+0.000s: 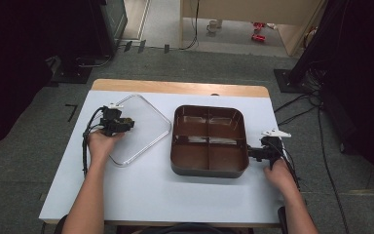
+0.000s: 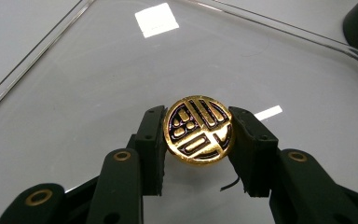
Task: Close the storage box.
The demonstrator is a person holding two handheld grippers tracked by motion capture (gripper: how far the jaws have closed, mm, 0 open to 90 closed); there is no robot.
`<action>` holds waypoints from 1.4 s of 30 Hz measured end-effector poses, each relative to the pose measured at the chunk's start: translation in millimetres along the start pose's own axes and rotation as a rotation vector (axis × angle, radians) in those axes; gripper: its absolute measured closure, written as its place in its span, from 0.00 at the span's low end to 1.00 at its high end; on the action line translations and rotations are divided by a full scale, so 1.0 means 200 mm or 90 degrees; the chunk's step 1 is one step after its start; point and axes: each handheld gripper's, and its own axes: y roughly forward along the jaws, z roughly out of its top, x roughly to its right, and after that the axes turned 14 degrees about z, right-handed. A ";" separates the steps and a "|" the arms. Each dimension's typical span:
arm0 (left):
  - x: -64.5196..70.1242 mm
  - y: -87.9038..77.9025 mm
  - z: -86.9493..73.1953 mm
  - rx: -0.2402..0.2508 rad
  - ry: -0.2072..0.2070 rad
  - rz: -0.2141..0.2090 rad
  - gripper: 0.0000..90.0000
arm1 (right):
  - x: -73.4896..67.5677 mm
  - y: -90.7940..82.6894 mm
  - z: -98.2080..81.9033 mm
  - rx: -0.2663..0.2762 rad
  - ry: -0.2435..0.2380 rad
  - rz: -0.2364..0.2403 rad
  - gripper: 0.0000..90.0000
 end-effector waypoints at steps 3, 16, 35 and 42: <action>0.00 -0.02 0.01 0.003 0.007 -0.002 0.66 | 0.00 0.00 0.00 0.000 0.000 -0.001 0.12; 0.00 -0.16 0.06 0.033 0.015 -0.028 0.66 | 0.00 0.00 0.00 0.000 0.000 -0.001 0.12; -0.01 -0.40 0.16 0.076 0.026 -0.075 0.66 | 0.00 0.00 0.00 -0.001 0.000 -0.001 0.12; 0.05 -0.47 0.21 0.100 0.051 -0.101 0.66 | 0.00 0.00 0.00 -0.001 0.000 -0.001 0.12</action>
